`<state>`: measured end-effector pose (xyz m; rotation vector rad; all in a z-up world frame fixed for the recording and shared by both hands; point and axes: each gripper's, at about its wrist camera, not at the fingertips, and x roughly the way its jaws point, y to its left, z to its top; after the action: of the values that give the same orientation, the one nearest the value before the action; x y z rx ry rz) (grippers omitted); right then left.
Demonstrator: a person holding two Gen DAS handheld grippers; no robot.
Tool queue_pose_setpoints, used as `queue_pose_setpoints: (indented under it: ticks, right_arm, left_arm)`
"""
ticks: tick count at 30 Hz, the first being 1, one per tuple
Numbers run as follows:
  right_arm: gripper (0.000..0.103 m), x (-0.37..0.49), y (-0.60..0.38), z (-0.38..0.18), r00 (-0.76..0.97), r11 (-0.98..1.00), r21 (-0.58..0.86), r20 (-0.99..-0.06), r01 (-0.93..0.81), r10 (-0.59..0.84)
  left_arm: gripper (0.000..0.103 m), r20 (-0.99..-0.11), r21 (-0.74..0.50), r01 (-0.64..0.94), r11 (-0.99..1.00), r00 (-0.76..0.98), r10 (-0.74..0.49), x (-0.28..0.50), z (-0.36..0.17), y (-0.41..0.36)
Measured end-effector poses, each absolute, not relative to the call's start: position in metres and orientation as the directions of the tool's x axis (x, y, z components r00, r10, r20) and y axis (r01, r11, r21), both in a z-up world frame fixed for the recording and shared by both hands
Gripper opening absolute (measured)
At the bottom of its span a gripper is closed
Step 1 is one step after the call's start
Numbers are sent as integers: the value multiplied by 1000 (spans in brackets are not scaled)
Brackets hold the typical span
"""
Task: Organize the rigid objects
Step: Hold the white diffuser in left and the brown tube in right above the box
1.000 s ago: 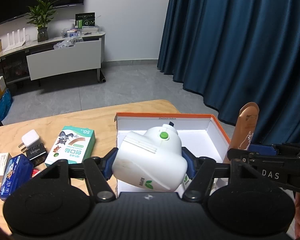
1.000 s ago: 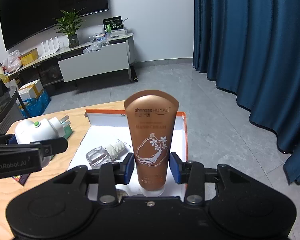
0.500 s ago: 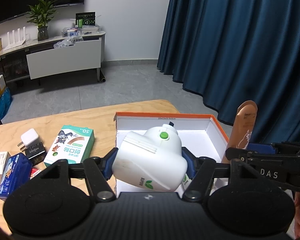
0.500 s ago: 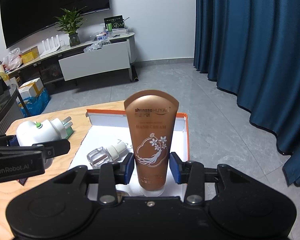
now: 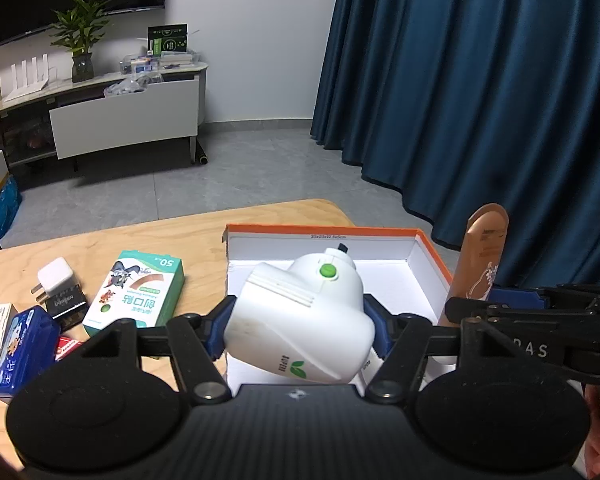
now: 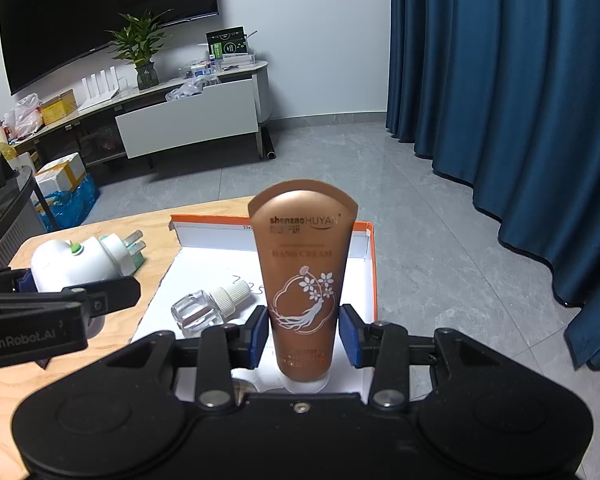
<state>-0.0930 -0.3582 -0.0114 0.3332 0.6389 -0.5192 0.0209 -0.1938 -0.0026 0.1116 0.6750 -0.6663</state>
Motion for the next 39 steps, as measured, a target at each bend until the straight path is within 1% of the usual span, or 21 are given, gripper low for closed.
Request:
queue_pose_setpoints:
  ticks: [39]
  right_arm:
    - [47, -90, -360, -19, 672, 820, 137, -654, 556, -347]
  left_arm:
    - [67, -616, -124, 605, 786, 575, -539, 20, -4, -194]
